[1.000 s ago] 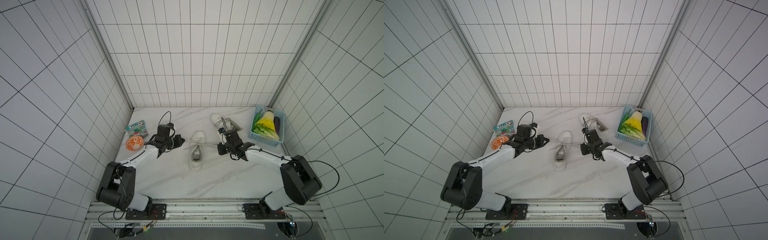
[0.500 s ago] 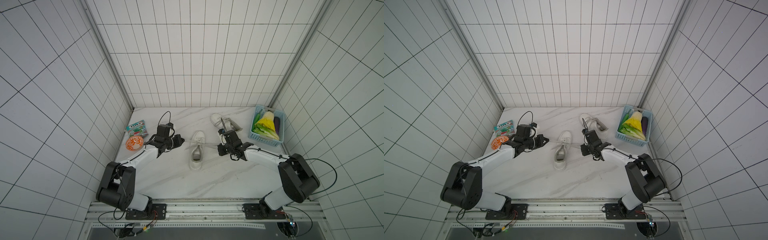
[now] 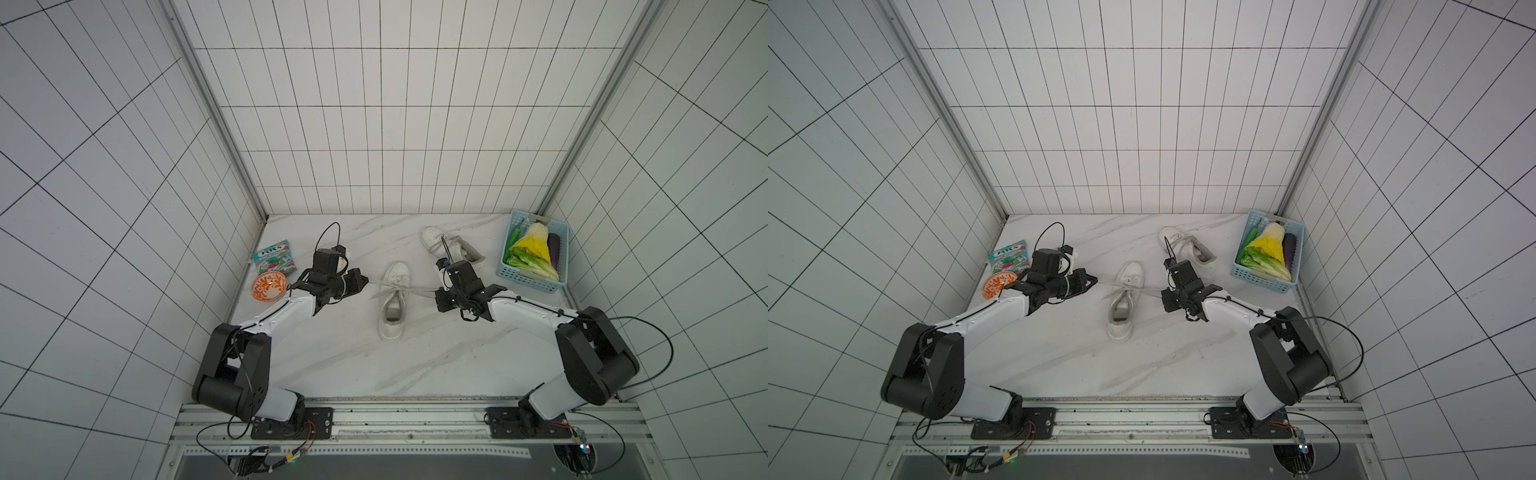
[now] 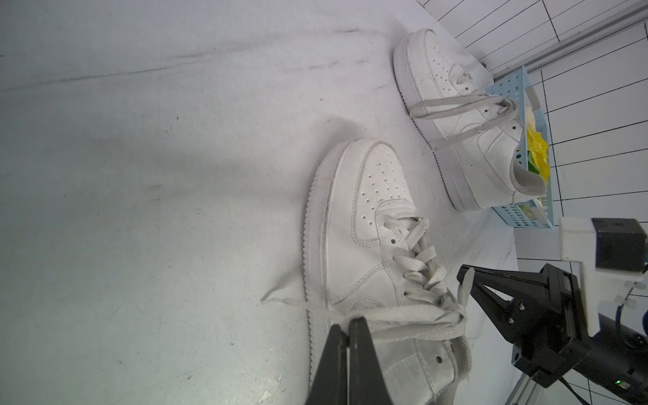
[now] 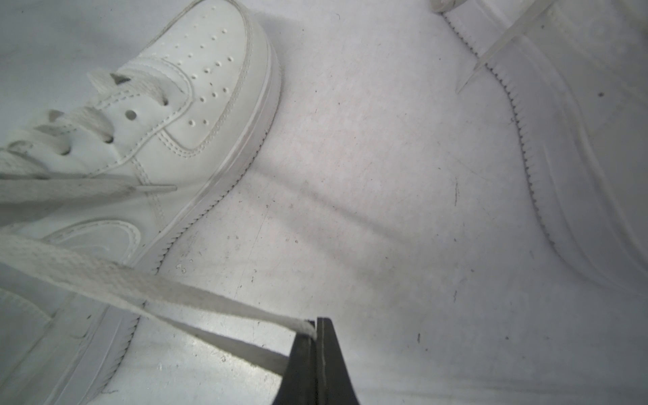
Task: Tie the shoes
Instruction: Tie the shoelace on the shoe.
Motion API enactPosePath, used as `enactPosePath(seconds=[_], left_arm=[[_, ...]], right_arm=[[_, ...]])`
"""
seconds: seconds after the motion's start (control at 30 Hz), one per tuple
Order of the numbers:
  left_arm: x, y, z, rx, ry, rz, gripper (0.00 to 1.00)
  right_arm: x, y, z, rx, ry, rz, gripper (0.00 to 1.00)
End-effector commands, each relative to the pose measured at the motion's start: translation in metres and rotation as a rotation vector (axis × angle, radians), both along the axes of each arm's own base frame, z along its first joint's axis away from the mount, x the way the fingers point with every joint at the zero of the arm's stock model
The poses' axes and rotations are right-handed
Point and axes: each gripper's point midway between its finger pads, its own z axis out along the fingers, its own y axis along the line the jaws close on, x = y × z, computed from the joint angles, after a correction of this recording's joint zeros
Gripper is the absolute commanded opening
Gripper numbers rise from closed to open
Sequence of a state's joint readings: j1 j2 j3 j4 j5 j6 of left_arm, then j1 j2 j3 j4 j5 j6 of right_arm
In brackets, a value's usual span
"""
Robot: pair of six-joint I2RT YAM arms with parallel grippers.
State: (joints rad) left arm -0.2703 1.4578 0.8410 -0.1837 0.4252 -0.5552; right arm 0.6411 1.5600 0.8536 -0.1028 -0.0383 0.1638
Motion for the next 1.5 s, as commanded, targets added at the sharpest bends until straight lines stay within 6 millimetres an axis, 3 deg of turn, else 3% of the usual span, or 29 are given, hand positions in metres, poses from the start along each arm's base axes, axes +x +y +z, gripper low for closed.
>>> enactPosePath(seconds=[0.0,0.87,0.93,1.03,1.2,1.3,1.4,1.47], left_arm=[[0.001,0.008,0.003,0.019,-0.026,0.011,0.0],[0.0,0.013,0.0,0.026,-0.02,0.018,0.0],[-0.001,0.01,0.005,0.009,-0.027,0.002,0.0],[-0.003,0.003,0.017,-0.026,-0.053,-0.03,0.0],[-0.006,-0.006,0.038,-0.064,-0.098,-0.067,0.02],[-0.006,-0.008,0.046,-0.078,-0.114,-0.074,0.2],[-0.006,-0.002,0.053,-0.07,-0.132,-0.055,0.4],[-0.006,0.008,0.061,-0.058,-0.153,-0.025,0.46]], right_arm=[[-0.004,-0.019,-0.016,-0.091,0.033,-0.028,0.0],[-0.005,-0.019,-0.016,-0.094,0.03,-0.027,0.0],[-0.004,-0.014,-0.007,-0.063,0.005,-0.003,0.0],[-0.008,0.005,0.02,0.059,-0.059,0.079,0.01],[-0.018,0.024,0.066,0.217,-0.147,0.187,0.36],[-0.025,0.025,0.081,0.268,-0.153,0.212,0.57],[-0.03,0.021,0.101,0.315,-0.172,0.207,0.67],[-0.031,0.012,0.117,0.324,-0.204,0.182,0.72]])
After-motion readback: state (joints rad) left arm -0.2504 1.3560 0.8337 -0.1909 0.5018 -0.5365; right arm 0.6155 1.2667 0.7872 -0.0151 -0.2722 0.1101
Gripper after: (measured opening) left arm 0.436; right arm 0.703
